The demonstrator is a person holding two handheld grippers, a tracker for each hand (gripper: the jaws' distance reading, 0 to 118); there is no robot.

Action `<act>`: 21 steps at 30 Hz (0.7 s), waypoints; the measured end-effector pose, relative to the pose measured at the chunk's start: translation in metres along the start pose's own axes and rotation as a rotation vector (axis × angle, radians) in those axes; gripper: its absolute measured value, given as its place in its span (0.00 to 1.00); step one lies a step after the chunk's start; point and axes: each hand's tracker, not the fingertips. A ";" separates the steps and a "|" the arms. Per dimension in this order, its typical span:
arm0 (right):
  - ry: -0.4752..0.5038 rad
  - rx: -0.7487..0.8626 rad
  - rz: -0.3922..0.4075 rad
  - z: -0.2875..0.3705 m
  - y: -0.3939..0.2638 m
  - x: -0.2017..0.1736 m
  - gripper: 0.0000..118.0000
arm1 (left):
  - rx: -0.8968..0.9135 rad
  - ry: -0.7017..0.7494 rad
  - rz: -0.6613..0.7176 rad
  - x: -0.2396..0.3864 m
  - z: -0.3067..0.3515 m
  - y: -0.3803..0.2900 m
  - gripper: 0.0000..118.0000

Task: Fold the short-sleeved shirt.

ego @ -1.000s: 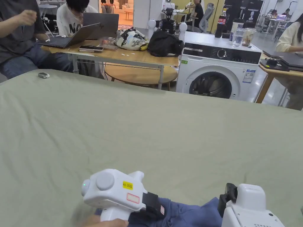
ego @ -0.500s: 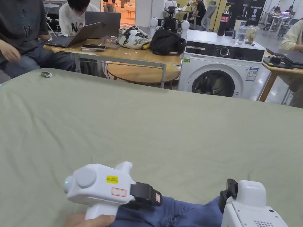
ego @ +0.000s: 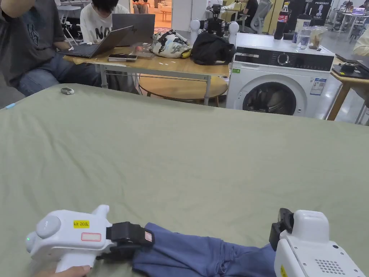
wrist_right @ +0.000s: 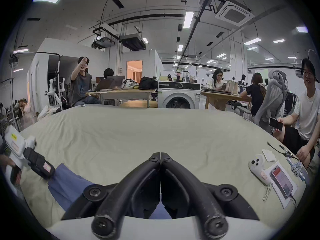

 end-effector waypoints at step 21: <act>-0.014 -0.020 0.012 -0.003 0.002 0.007 0.00 | 0.201 0.020 -0.084 0.029 0.066 -0.006 0.10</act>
